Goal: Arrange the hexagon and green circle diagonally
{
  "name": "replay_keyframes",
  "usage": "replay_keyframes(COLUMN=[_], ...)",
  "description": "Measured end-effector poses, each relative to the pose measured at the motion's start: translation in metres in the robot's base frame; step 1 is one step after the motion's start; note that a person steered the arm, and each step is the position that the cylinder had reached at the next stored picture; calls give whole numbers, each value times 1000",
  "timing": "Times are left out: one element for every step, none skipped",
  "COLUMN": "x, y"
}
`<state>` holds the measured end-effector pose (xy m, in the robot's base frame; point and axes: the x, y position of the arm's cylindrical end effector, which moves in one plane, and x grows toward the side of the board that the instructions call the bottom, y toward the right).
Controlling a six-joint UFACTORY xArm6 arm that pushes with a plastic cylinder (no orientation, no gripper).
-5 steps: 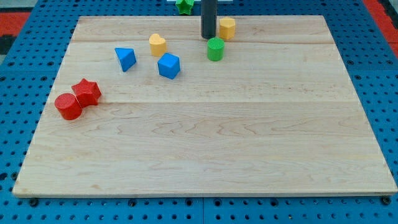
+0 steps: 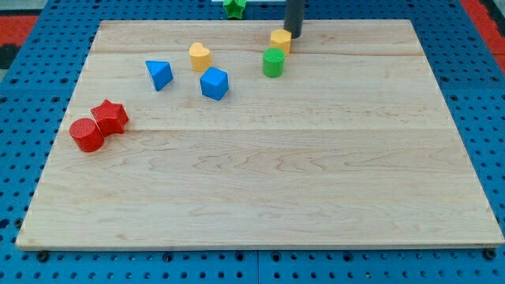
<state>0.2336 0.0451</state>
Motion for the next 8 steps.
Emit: replay_keyframes(x=[9, 9, 9, 22, 42, 41, -1, 33], y=[-47, -36, -6, -8, -47, -51, -58, -7])
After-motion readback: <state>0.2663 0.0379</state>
